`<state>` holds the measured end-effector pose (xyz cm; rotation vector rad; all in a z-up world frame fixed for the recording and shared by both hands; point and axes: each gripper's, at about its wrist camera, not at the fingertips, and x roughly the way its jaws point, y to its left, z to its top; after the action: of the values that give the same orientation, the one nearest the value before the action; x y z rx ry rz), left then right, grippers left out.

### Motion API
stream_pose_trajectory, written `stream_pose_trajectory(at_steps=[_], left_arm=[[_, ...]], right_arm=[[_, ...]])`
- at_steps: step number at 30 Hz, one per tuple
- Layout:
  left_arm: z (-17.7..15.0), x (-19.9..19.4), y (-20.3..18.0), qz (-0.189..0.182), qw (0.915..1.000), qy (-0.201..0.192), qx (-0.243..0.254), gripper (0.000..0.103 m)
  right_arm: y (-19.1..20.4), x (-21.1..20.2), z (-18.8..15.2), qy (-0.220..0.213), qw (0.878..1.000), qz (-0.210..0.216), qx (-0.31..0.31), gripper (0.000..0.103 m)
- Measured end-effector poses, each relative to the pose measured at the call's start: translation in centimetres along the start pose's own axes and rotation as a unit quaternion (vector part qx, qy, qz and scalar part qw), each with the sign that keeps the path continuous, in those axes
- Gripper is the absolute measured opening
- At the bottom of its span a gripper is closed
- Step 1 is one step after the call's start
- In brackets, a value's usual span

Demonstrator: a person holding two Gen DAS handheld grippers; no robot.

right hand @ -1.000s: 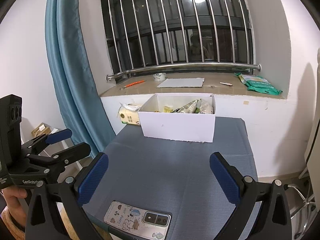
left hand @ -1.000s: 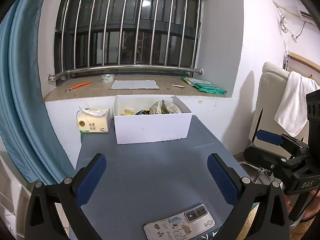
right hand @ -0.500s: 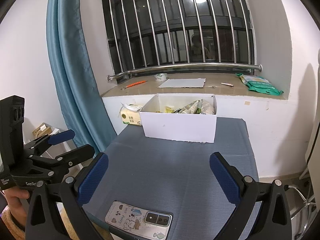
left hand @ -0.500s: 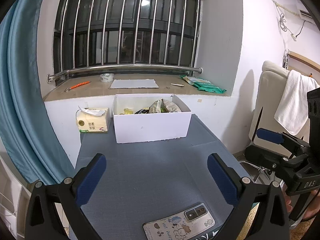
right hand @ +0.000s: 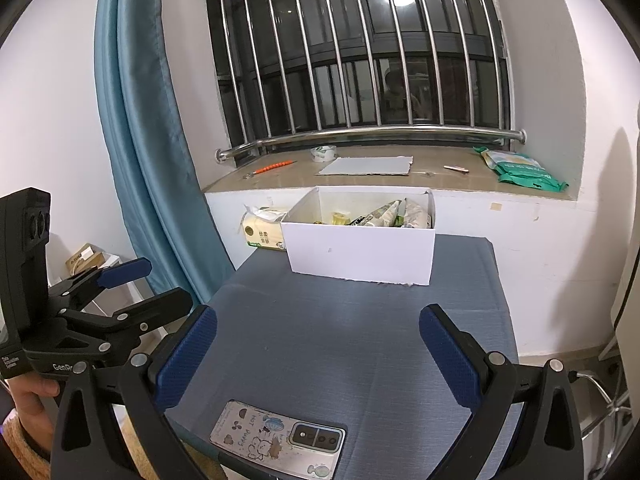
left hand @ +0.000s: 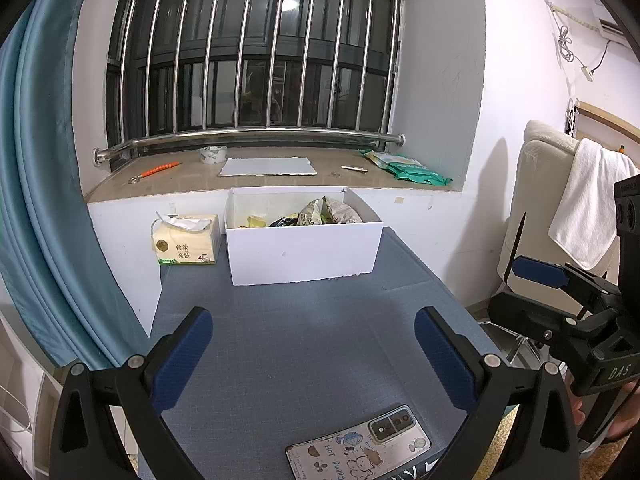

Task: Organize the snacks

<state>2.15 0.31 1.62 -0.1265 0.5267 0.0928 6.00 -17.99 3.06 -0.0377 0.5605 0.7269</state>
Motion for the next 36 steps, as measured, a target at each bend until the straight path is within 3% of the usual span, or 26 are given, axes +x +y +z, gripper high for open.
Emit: stream_pose_trajectory(at_steps=[36], left_arm=[[-0.03,0.33,0.38,0.0,1.0,0.005,0.004,0.103]], right_arm=[[-0.17,0.16,-0.08,0.005,1.0,0.003,-0.007,0.103]])
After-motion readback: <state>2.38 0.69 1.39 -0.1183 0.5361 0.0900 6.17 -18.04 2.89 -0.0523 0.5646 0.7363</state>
